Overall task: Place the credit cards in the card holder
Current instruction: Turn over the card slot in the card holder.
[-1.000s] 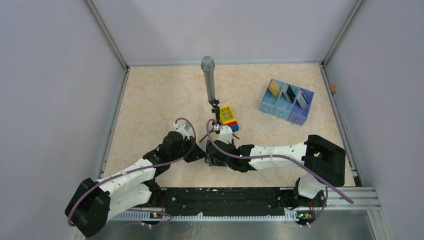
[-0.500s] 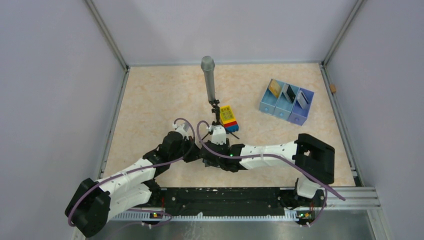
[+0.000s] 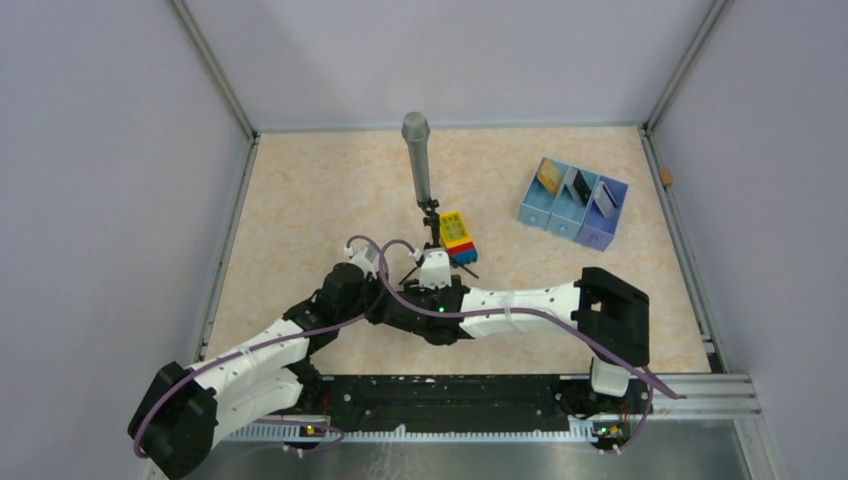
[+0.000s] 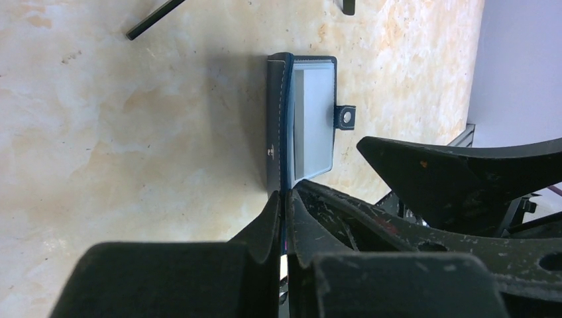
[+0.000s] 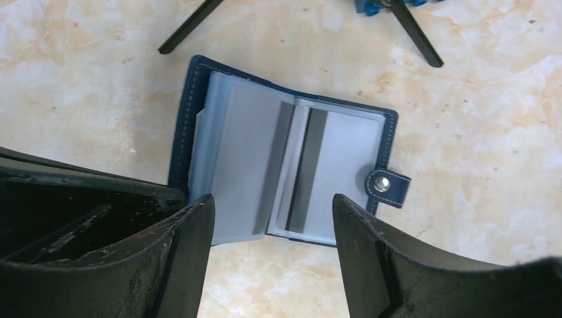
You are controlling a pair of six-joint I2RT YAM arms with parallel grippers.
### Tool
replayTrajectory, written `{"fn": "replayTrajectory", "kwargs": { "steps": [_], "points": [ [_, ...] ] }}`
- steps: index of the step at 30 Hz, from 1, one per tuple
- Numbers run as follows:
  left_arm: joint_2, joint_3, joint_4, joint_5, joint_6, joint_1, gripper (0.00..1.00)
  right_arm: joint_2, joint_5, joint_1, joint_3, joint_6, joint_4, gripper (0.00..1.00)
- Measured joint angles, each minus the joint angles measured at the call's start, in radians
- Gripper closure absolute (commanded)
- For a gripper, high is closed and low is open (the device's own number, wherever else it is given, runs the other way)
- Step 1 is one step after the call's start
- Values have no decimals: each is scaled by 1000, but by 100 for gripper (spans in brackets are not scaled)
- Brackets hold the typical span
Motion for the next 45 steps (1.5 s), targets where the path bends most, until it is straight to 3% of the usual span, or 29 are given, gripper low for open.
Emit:
{"fn": "replayTrajectory", "kwargs": {
  "steps": [9,21,34,37,42,45],
  "points": [
    [-9,0,0,5,-9,0,100,0,32,3,-2,50,-75,32],
    [-42,0,5,24,-9,5,100,-208,-145,-68,-339,-32,263,28],
    [15,-36,65,24,-35,18,100,-270,-205,-137,-462,-11,355,36],
    [17,-46,76,25,-39,19,95,-269,-207,-141,-463,3,355,42],
    [18,-58,107,32,-47,19,78,-237,-204,-142,-463,35,340,49],
    [25,-66,132,39,-54,22,74,-230,-192,-142,-460,50,337,50]
  ]
}}
